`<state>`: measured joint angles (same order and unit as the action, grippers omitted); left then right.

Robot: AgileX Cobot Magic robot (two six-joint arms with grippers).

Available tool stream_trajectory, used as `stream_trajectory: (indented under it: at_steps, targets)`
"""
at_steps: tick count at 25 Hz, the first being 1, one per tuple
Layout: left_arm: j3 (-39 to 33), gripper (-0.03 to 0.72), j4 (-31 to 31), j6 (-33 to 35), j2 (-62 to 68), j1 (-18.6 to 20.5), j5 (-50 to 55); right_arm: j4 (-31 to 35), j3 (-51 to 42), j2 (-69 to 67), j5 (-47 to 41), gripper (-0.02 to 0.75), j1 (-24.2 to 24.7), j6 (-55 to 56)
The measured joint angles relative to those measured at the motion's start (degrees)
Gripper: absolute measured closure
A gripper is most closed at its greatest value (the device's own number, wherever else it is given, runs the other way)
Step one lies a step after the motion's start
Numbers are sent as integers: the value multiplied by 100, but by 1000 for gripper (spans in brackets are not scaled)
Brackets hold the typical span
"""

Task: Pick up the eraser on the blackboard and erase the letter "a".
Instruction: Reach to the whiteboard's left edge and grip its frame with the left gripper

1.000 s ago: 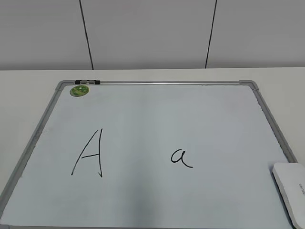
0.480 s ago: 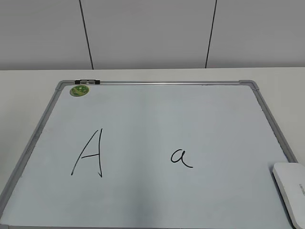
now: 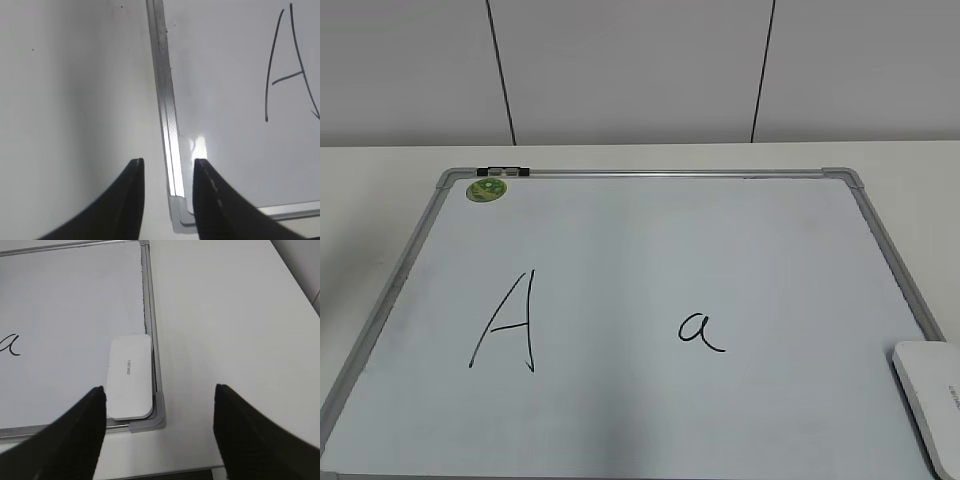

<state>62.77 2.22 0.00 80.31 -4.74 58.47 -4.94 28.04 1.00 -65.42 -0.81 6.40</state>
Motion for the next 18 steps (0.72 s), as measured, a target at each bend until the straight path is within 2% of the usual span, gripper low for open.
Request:
stream_trajectory:
  at_steps: [18]
  targets:
    - [1471,445,8,0,2596,0,-120,0,0,0,0,237,0,0]
